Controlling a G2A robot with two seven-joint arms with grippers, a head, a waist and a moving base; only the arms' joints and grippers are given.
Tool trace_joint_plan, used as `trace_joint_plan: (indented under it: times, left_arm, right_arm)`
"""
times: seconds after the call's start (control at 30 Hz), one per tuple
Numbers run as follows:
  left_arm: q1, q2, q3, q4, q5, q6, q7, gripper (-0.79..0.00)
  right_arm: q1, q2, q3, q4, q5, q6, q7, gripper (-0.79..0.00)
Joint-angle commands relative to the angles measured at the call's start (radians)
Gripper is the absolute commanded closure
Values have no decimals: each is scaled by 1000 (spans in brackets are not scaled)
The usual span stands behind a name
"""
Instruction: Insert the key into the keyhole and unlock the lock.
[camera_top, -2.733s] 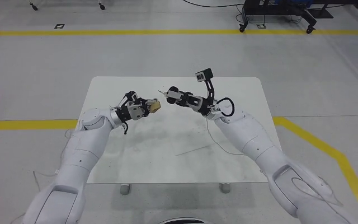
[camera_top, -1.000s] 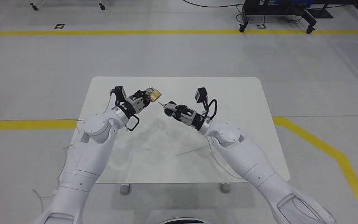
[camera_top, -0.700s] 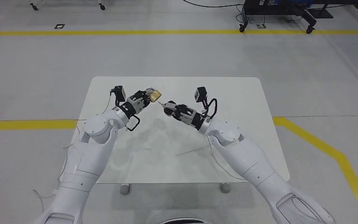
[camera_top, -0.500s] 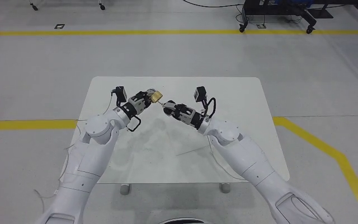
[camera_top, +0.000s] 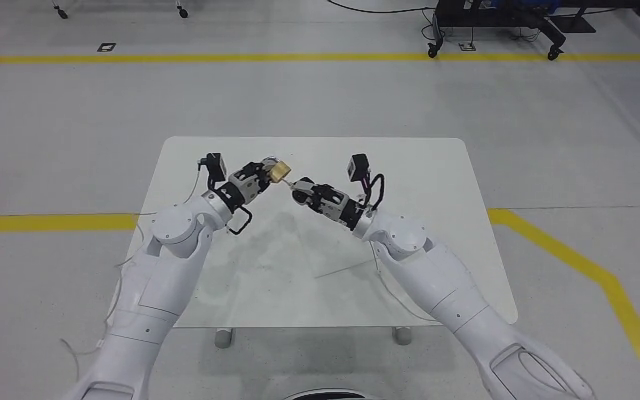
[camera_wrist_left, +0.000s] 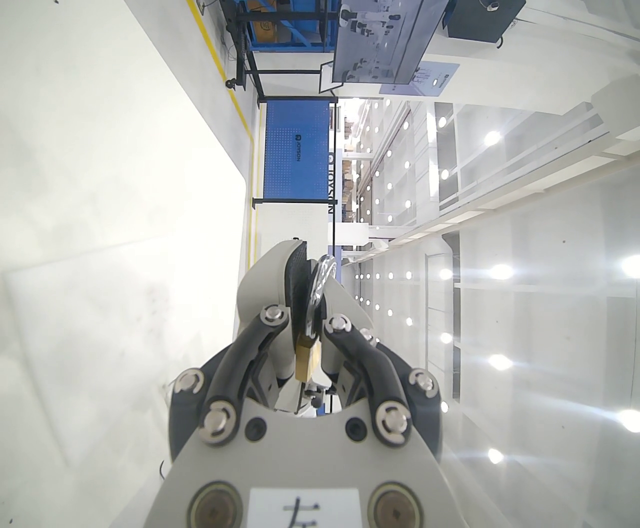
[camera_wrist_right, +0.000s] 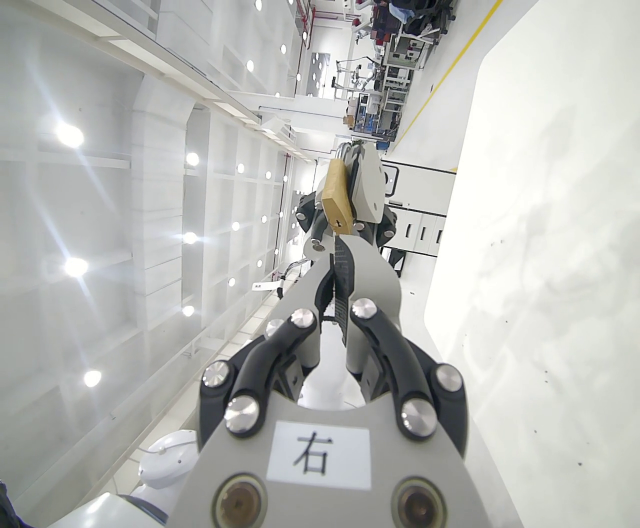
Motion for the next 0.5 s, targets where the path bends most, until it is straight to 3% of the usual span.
trace_joint_plan:
  times: [0.0,0.47]
  left_arm:
    - [4,0,-2,-4,1,-1,2,0]
    - [19,0,-10,-27,18,7,27,0]
  right_arm:
    - [-3,-1,3,-2,-3,2,-2,0]
    - [-11,-9,14,-13,-61,12,-56,0]
